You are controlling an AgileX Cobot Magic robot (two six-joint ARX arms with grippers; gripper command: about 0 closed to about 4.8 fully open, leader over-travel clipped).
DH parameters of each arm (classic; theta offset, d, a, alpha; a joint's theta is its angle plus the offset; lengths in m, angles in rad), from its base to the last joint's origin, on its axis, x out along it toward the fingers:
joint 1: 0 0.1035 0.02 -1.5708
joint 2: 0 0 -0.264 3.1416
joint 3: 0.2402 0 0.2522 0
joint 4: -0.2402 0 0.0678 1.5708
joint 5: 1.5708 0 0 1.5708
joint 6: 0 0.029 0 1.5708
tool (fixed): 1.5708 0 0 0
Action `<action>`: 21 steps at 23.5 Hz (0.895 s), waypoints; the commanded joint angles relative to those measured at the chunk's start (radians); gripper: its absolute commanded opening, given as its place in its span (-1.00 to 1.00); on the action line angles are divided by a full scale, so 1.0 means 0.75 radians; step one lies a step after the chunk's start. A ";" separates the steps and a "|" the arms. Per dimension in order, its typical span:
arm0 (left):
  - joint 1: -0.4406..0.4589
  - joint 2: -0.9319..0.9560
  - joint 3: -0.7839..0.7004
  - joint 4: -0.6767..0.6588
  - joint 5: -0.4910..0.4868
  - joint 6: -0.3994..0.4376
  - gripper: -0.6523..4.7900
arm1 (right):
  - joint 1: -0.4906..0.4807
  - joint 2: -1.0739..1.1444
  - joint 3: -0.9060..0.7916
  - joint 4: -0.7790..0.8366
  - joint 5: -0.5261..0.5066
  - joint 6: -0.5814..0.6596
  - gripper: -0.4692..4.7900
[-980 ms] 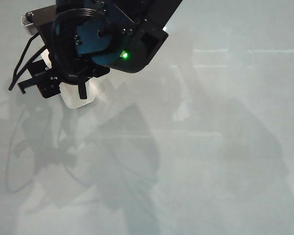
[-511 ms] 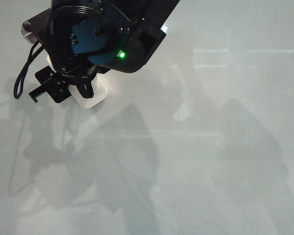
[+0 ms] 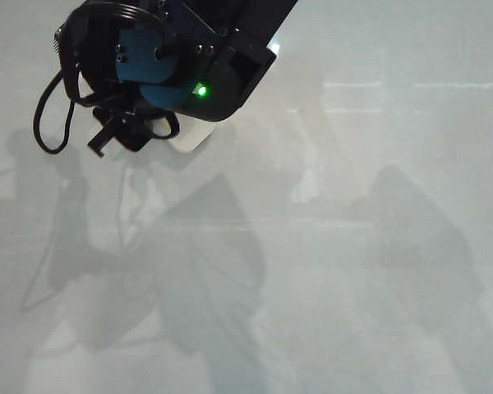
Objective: Grab the whiteboard eraser that is attached to the surface of the whiteboard and use it to clean the writing on the whiteboard.
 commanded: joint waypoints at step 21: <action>0.002 0.002 0.003 0.018 -0.003 0.002 -0.78 | -0.018 -0.052 0.012 -0.222 -0.255 0.123 -0.38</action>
